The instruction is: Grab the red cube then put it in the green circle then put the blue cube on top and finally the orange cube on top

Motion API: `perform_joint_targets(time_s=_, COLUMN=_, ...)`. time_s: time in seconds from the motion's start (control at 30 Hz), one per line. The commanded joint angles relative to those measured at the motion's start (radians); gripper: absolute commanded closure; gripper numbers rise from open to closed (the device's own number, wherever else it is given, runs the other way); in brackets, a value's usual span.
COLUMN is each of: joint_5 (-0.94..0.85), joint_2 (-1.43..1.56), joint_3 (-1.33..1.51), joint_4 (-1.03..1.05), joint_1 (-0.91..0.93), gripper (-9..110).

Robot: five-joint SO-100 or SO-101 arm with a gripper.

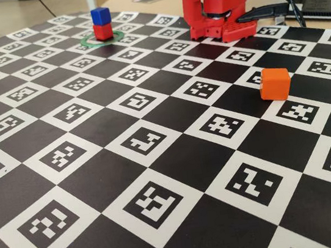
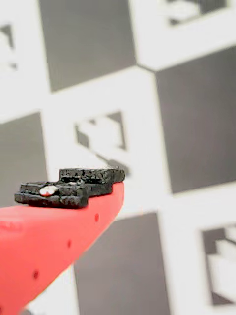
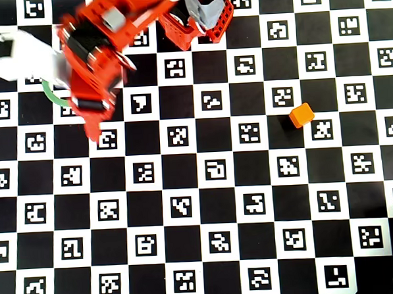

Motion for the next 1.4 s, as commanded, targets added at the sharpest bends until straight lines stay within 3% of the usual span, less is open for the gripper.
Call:
perform_joint_targets(time_s=0.0, joint_5=0.193, joint_2=0.086, joint_3=-0.008, joint_4=-0.012, joint_1=-0.167, gripper=61)
perform_joint_targets(time_s=0.27, joint_5=0.594, joint_2=0.035, joint_3=-0.008, joint_4=-0.023, joint_1=-0.511, gripper=61)
perform_joint_targets(time_s=0.53, joint_5=0.845, joint_2=0.038, joint_3=-0.018, joint_4=-0.009, joint_1=-0.792, gripper=61)
perform_joint_targets(time_s=0.97, joint_5=1.039, joint_2=-0.049, joint_3=-0.063, joint_4=-0.021, joint_1=-1.117, gripper=61)
perform_joint_targets(time_s=1.37, joint_5=1.186, joint_2=-0.021, joint_3=-0.031, joint_4=-0.193, joint_1=-1.390, gripper=61)
